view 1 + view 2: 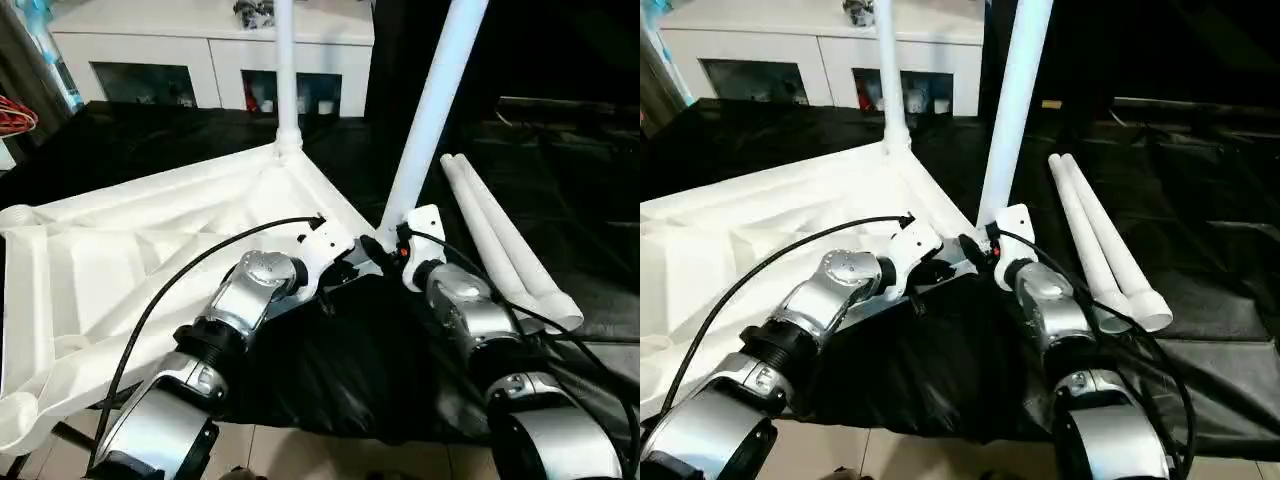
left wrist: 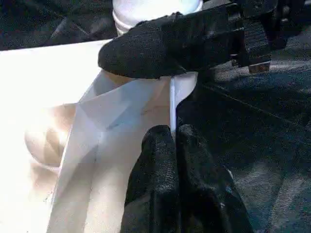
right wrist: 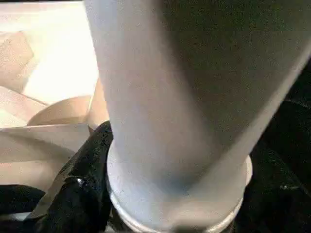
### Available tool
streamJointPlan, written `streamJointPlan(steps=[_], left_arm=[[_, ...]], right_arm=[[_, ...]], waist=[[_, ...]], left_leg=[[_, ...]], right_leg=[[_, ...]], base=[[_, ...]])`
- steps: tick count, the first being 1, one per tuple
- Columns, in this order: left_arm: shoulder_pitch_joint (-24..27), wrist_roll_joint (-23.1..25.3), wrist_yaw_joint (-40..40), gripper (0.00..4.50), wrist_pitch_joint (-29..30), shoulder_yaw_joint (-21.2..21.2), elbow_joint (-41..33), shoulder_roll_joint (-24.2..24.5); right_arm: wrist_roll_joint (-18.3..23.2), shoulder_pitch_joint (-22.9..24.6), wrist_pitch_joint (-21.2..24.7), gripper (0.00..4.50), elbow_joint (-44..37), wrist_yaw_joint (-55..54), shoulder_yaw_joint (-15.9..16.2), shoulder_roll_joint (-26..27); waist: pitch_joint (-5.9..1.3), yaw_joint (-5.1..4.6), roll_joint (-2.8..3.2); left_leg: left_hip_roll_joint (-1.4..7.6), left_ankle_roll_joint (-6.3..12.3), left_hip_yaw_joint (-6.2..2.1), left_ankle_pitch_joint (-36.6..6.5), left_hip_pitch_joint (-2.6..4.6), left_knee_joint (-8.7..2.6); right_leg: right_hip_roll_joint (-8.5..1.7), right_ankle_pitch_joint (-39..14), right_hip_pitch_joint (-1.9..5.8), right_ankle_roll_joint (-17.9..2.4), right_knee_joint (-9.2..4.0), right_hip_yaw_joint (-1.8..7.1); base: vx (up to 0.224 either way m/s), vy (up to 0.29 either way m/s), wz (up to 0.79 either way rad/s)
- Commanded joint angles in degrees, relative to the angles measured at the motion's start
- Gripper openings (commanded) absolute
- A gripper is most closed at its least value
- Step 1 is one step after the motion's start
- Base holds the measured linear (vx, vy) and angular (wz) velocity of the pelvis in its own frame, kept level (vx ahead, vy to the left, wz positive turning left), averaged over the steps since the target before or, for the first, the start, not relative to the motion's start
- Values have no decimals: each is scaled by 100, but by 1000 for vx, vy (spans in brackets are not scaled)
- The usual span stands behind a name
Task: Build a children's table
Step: Rotate leg to tighten
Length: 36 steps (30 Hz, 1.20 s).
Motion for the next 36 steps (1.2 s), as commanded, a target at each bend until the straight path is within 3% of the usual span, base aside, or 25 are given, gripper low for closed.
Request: streamJointPlan(steps=[1, 7, 16, 21, 27, 36], left_arm=[[-37, -59, -85, 0, -402, 1, -167, -13], [166, -270, -677, 0, -516, -78, -464, 181], [511, -601, -2026, 0, -956, -157, -858, 708], [567, -707, -2458, 0, -970, -133, -936, 866], [623, -819, -3001, 0, -921, -172, -1034, 1102], [623, -840, -3139, 0, -879, -139, -1034, 1161]], right_arm=[[208, 61, 130, 347, 147, 505, 66, 184], [35, 205, -11, 413, -113, 1099, 360, -133], [56, 788, -103, 413, -1169, 3060, 878, -958], [251, 1055, 98, 413, -1727, 3818, 1054, -1247], [394, 1292, 382, 361, -2262, 4517, 1254, -1502], [507, 1399, 774, 287, -2536, 4634, 1288, -1523]], waist=[[-401, 6, 34], [-421, 6, 25], [-453, 113, 40], [-423, 182, 40], [-410, 212, 32], [-426, 230, 24]], left_leg=[[158, 149, -130, -1842, 86, -437], [162, 239, -109, -1602, 66, -421], [213, 491, -78, -1186, 51, -394], [208, 390, -69, -1345, 67, -412], [209, 307, -79, -1475, 88, -429], [210, 280, -83, -1341, 78, -421]], right_leg=[[-363, -2259, 262, -931, -478, 266], [-372, -1895, 293, -1127, -416, 289], [-345, -1147, 322, -1336, -288, 306], [-351, -1557, 308, -1264, -335, 312], [-361, -1953, 288, -1107, -389, 316], [-366, -1847, 291, -1089, -364, 323]], base=[[0, 0, 0], [0, 0, 0], [0, 0, 0], [0, 0, 0], [0, 0, 0], [0, 0, 0]])
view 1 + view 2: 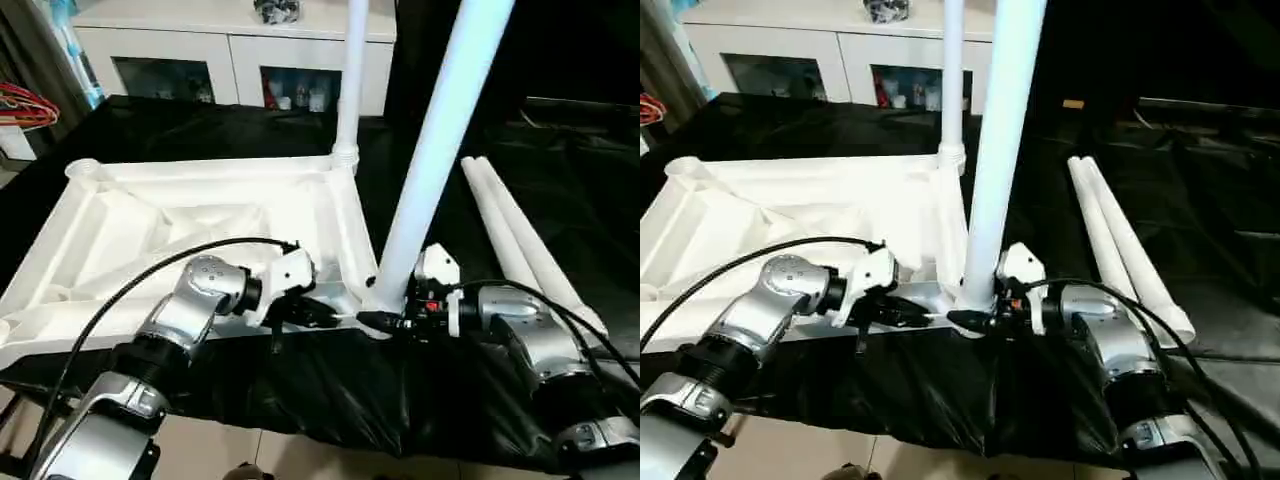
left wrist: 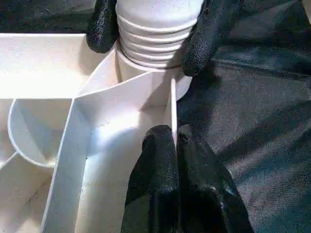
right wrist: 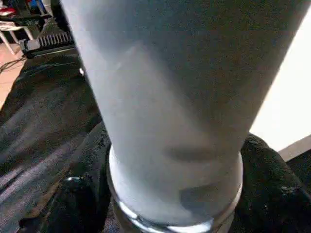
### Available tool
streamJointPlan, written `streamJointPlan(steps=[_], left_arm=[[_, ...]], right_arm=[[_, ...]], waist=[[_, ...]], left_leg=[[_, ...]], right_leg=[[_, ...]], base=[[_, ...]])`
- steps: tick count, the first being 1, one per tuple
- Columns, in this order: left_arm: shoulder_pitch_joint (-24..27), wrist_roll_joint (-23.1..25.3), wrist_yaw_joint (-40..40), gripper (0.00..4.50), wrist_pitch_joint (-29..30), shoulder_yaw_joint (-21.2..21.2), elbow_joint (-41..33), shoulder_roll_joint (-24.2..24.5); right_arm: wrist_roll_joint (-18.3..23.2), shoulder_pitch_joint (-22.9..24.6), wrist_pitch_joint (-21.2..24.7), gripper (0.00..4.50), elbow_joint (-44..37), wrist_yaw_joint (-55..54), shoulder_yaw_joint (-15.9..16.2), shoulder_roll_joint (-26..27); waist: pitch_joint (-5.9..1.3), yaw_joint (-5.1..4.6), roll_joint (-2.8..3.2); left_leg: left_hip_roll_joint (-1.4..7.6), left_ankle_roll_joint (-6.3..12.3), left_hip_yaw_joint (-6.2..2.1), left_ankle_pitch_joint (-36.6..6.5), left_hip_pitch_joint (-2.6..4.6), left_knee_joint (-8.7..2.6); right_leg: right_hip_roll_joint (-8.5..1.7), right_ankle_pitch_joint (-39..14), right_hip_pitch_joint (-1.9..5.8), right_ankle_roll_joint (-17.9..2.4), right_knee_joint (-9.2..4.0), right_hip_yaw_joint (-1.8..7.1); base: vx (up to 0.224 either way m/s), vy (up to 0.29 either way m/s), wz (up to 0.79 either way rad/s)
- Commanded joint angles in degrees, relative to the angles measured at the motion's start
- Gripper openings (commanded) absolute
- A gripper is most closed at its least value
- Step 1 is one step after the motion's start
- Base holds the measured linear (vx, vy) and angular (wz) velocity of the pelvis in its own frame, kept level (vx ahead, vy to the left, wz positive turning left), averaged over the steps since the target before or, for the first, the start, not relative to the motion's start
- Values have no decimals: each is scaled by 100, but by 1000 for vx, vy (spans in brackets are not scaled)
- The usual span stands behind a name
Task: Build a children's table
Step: Rotate leg to tighten
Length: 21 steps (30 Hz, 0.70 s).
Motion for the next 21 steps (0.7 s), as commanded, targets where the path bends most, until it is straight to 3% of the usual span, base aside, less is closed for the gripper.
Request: streamJointPlan(steps=[1, 5, 7, 9, 11, 13, 16, 17, 21], left_arm=[[-41, -163, 21, 0, -69, 47, -215, -83], [-95, -107, 337, 0, -16, 133, -118, -245], [-193, -29, 771, 0, 4, 214, 39, -423], [-292, 58, 1156, 0, 48, 260, 178, -564], [-399, 160, 1565, 0, 127, 289, 314, -713], [-549, 288, 2187, 0, 293, 338, 483, -943], [-641, 340, 2616, 0, 380, 404, 593, -1095], [-772, 370, 3164, 0, 492, 537, 742, -1330], [-777, 367, 3108, 0, 482, 533, 727, -1421]], right_arm=[[33, 82, 131, 284, -61, 138, 165, 70], [-52, -25, 283, 280, 185, -461, 9, 264], [-203, -187, 233, 279, 547, -1286, -154, 507], [-291, -340, 220, 279, 879, -2000, -310, 723], [-353, -480, 181, 278, 1195, -2638, -439, 936], [-396, -639, 134, 278, 1543, -3336, -566, 1224], [-398, -739, 90, 278, 1725, -3696, -635, 1384], [-405, -898, 3, 278, 1978, -4070, -699, 1601], [-402, -986, -112, 278, 2074, -4062, -699, 1702]], waist=[[-418, 11, -38], [-405, -8, -38], [-399, -37, -32], [-390, -101, -44], [-382, -158, -50], [-380, -185, -37], [-379, -211, -27], [-392, -208, -16], [-403, -207, -41]], left_leg=[[203, 286, -97, -1303, 72, -396], [199, 230, -105, -1347, 70, -405], [184, 161, -111, -1445, 92, -408], [167, 89, -134, -1466, 55, -420], [143, 29, -127, -1571, 109, -405], [140, 19, -132, -1626, 130, -398], [137, 94, -125, -1658, 119, -399], [139, 101, -130, -1629, 107, -398], [138, 167, -124, -1538, 88, -397]], right_leg=[[-368, -1816, 301, -1091, -368, 304], [-373, -1952, 297, -1050, -387, 300], [-380, -2152, 282, -1001, -421, 291], [-375, -2276, 311, -945, -416, 280], [-377, -2561, 259, -874, -473, 280], [-385, -2717, 254, -820, -510, 266], [-367, -2686, 245, -783, -525, 268], [-367, -2600, 263, -794, -505, 265], [-361, -2303, 278, -891, -481, 274]], base=[[0, 0, 0], [0, 0, 0], [0, 0, 0], [0, 0, 0], [0, 0, 0], [0, 0, 0], [0, 0, 0], [0, 0, 0], [0, 0, 0]])
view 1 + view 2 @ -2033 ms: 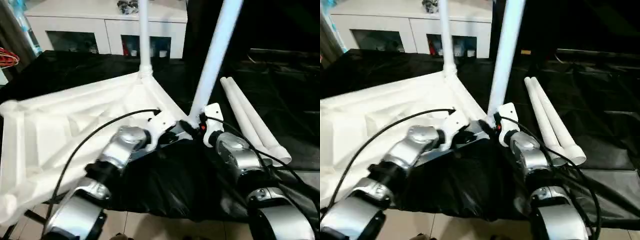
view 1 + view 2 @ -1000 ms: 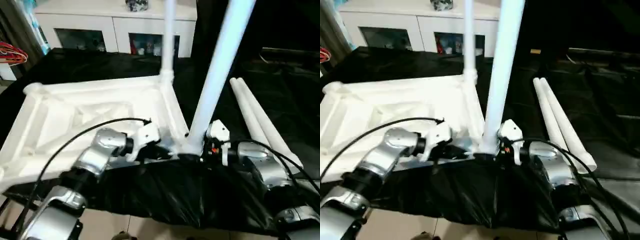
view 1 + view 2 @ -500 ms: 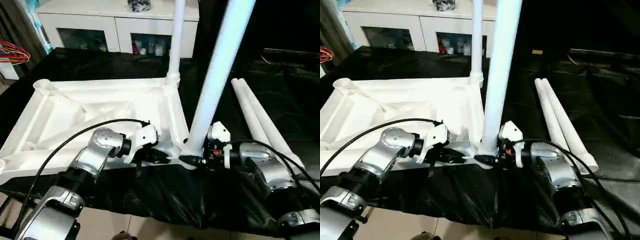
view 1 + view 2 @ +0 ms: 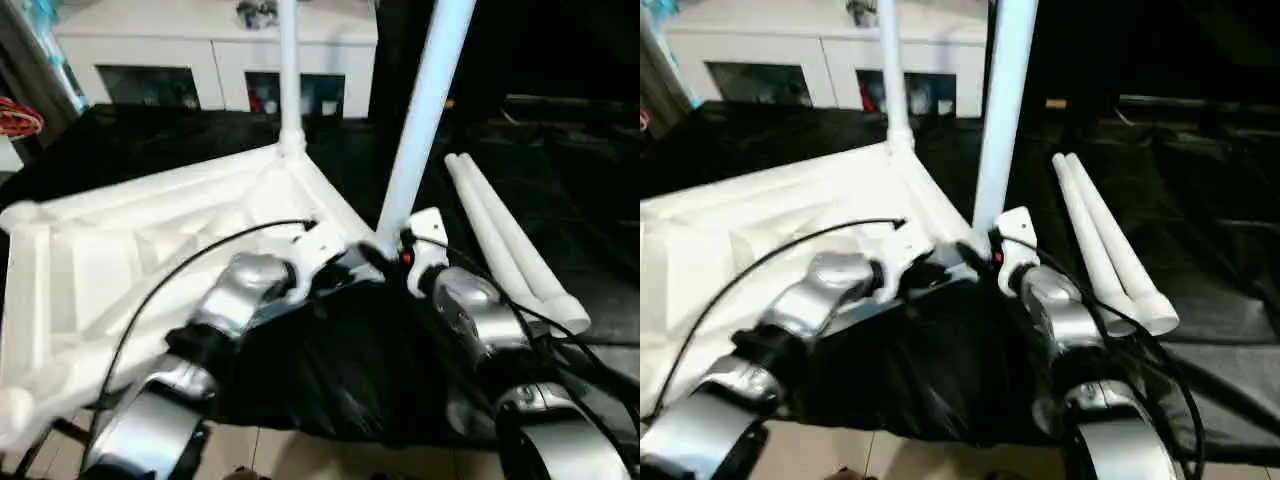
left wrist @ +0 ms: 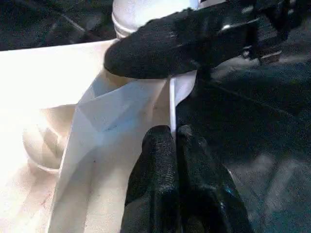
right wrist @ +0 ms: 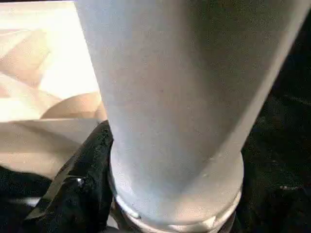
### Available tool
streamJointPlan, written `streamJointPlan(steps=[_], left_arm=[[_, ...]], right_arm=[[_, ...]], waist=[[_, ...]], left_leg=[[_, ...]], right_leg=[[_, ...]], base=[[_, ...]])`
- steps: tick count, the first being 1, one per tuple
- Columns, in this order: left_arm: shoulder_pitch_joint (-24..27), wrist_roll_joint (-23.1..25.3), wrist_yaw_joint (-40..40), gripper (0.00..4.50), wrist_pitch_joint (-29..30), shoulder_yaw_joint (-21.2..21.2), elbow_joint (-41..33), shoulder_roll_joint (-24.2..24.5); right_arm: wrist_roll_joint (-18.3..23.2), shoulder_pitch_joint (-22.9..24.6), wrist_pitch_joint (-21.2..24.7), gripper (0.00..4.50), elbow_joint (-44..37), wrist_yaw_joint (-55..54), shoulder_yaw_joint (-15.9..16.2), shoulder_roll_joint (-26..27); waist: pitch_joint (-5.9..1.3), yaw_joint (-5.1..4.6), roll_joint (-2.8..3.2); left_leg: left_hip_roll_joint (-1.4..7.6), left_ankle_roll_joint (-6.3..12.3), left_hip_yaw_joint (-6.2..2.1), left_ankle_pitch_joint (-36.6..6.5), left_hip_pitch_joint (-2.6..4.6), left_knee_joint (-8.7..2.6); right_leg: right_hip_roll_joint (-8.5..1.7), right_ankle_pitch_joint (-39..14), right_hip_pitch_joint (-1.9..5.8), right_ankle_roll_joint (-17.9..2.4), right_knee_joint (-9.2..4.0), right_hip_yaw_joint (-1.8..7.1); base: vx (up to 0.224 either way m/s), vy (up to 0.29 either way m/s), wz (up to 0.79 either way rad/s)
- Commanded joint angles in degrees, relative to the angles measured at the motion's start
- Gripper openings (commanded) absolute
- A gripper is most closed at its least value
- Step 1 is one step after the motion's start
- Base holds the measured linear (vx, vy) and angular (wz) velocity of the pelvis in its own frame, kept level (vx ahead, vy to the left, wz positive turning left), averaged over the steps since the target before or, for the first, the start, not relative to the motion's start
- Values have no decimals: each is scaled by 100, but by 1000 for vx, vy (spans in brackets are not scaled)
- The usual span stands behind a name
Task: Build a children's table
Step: Rotate leg to tighten
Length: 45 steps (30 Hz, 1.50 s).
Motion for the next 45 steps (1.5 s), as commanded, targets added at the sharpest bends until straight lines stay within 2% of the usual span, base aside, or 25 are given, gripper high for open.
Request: streamJointPlan(steps=[1, 2, 5, 10, 15, 20, 22, 30, 32, 33, 39, 41, 42, 43, 45], left_arm=[[-145, -233, 158, 0, -179, 199, -183, -202], [-105, -245, 4, 0, -220, 156, -232, -179], [-9, -253, -283, 0, -311, 72, -359, -99], [128, -279, -666, 0, -400, -71, -524, 88], [376, -474, -1491, 0, -584, -115, -822, 433], [516, -619, -2100, 0, -702, -126, -990, 740], [528, -654, -2208, 0, -671, -121, -1013, 797], [526, -684, -2666, 0, -638, -130, -1001, 1025], [528, -692, -2697, 0, -628, -125, -1008, 1031], [531, -699, -2709, 0, -619, -124, -1021, 1029], [546, -689, -2564, 0, -608, -110, -1038, 947], [468, -599, -2153, 0, -525, -49, -926, 796], [398, -531, -1842, 0, -445, 2, -827, 682], [278, -413, -1350, 0, -348, 68, -655, 512], [213, -374, -1127, 0, -288, 98, -569, 420]], right_arm=[[-6, 89, 94, 333, 218, 197, 197, 269], [49, 81, 90, 347, 195, 323, 164, 273], [111, 84, 98, 368, 138, 637, 147, 227], [-3, 188, 60, 415, -68, 1234, 428, 1], [87, 551, -37, 415, -708, 2451, 702, -516], [227, 834, 86, 415, -1205, 3378, 856, -922], [256, 897, 135, 380, -1323, 3579, 906, -1013], [398, 1167, 480, 330, -1953, 4403, 1176, -1389], [393, 1179, 495, 319, -1972, 4425, 1175, -1393], [387, 1181, 492, 297, -1955, 4421, 1167, -1380], [380, 1164, 479, 279, -1838, 4035, 1013, -1240], [297, 974, 439, 279, -1450, 3193, 752, -1000], [236, 810, 469, 279, -1137, 2576, 574, -840], [170, 576, 414, 279, -676, 1709, 328, -619], [187, 472, 429, 278, -478, 1334, 209, -510]], waist=[[-399, 14, -51], [-409, 17, -68], [-414, 30, -56], [-427, 35, -59], [-423, 67, -25], [-407, 122, -5], [-401, 136, -6], [-417, 212, -15], [-416, 213, -10], [-418, 214, -12], [-411, 211, -27], [-409, 196, -26], [-405, 155, -13], [-390, 99, -23], [-384, 62, -23]], left_leg=[[151, 193, -118, -1514, 66, -402], [153, 258, -109, -1404, 49, -398], [163, 347, -106, -1335, 38, -393], [169, 403, -98, -1209, 28, -382], [190, 459, -90, -1218, 30, -382], [208, 390, -90, -1430, 54, -402], [213, 354, -93, -1471, 58, -412], [212, 340, -87, -1366, 76, -399], [218, 327, -92, -1353, 64, -406], [215, 317, -92, -1353, 64, -402], [207, 284, -98, -1353, 57, -406], [205, 254, -100, -1382, 63, -409], [202, 163, -107, -1406, 74, -414], [175, 64, -125, -1477, 64, -419], [156, 29, -133, -1586, 82, -420]], right_leg=[[-361, -2228, 271, -936, -461, 262], [-358, -2006, 284, -1009, -429, 273], [-367, -1858, 299, -1100, -400, 278], [-370, -1671, 314, -1165, -367, 284], [-343, -1501, 319, -1215, -352, 279], [-346, -1789, 300, -1168, -381, 282], [-346, -1855, 294, -1143, -384, 287], [-349, -1796, 284, -1118, -379, 301], [-352, -1732, 286, -1164, -365, 295], [-355, -1736, 287, -1166, -363, 296], [-363, -1899, 289, -1094, -380, 295], [-364, -1964, 279, -1079, -385, 296], [-374, -2041, 256, -1081, -391, 300], [-368, -2251, 270, -1033, -406, 277], [-369, -2516, 274, -913, -465, 260]], base=[[0, 0, 0], [0, 0, 0], [0, 0, 0], [0, 0, 0], [0, 0, 0], [0, 0, 0], [0, 0, 0], [0, 0, 0], [0, 0, 0], [0, 0, 0], [0, 0, 0], [0, 0, 0], [0, 0, 0], [0, 0, 0], [0, 0, 0]])
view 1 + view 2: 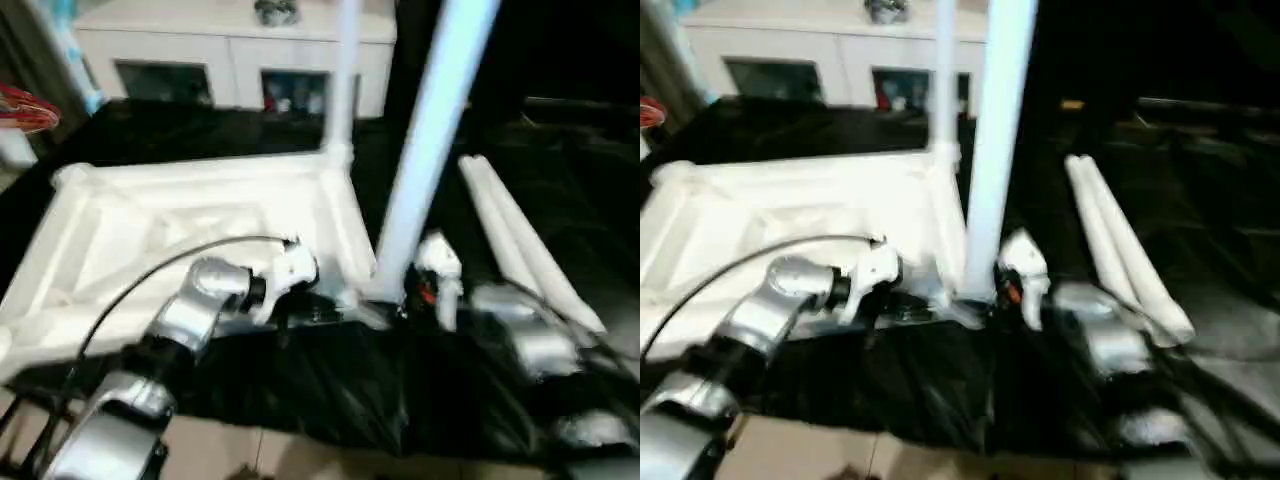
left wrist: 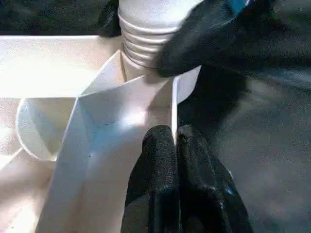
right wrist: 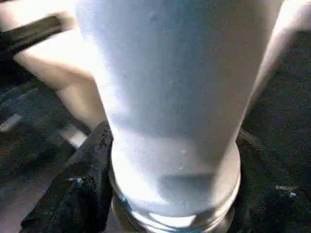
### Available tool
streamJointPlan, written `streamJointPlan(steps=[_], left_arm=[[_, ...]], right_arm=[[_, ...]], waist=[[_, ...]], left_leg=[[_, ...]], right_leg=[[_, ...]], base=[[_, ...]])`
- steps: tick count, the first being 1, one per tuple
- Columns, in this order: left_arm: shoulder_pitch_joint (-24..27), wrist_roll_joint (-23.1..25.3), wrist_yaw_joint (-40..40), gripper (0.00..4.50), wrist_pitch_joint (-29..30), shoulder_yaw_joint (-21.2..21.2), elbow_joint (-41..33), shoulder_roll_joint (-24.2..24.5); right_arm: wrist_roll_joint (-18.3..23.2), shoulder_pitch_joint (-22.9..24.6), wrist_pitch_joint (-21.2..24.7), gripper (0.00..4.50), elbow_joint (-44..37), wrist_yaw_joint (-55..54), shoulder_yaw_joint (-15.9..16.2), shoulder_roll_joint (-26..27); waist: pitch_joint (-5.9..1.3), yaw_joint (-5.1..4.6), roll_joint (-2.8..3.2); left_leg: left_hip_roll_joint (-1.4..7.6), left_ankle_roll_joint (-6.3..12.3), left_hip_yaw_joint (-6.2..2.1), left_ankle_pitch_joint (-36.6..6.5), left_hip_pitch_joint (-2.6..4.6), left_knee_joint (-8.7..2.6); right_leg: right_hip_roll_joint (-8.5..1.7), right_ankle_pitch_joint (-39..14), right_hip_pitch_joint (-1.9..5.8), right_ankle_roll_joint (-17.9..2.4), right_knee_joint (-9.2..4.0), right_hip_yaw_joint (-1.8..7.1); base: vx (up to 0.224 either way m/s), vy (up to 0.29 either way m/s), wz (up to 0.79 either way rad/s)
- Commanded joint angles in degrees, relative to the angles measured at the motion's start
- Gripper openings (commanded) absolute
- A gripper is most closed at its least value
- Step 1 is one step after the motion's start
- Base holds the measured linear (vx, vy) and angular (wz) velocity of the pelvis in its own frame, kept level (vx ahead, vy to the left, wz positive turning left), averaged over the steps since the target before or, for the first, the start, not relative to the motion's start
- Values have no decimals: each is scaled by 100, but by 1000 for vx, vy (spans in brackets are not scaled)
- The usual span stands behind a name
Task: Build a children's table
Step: Rotate leg to tighten
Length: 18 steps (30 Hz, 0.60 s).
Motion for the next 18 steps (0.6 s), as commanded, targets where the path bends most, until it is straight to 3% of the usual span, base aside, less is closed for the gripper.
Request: streamJointPlan(steps=[1, 6, 7, 10, 12, 18], left_arm=[[-230, -88, 405, 0, 23, 115, -14, -293], [-511, 17, 1468, 0, 194, 258, 409, -785], [-569, 81, 1649, 0, 141, 223, 528, -857], [-596, 135, 1667, 0, 60, 195, 594, -913], [-590, 129, 1606, 0, 41, 195, 578, -925], [-413, -15, 979, 0, -153, 94, 346, -745]], right_arm=[[-60, -101, 106, 278, 502, -806, -166, 207], [-28, -405, -123, 278, 1047, -1906, -408, 674], [-80, -470, -263, 278, 1119, -2002, -376, 807], [-194, -536, -486, 278, 1210, -1899, -284, 915], [-193, -566, -537, 333, 1265, -1819, -281, 934], [-51, -532, -539, 390, 1159, -1144, -270, 780]], waist=[[-366, -19, -34], [-393, -49, -31], [-399, -48, -8], [-413, -42, -20], [-421, -32, -20], [-421, -32, -27]], left_leg=[[153, 51, -126, -1658, 106, -411], [141, 130, -122, -1551, 88, -397], [139, 160, -127, -1494, 69, -397], [144, 246, -115, -1423, 53, -391], [148, 304, -109, -1351, 49, -386], [149, 401, -114, -1333, 26, -388]], right_leg=[[-368, -2605, 246, -889, -494, 255], [-359, -2408, 264, -895, -494, 248], [-352, -2252, 272, -935, -464, 253], [-356, -1966, 282, -1045, -434, 260], [-353, -1787, 293, -1109, -410, 267], [-360, -1820, 322, -1120, -405, 257]], base=[[0, 0, 0], [0, 0, 0], [0, 0, 0], [0, 0, 0], [0, 0, 0], [0, 0, 0]])
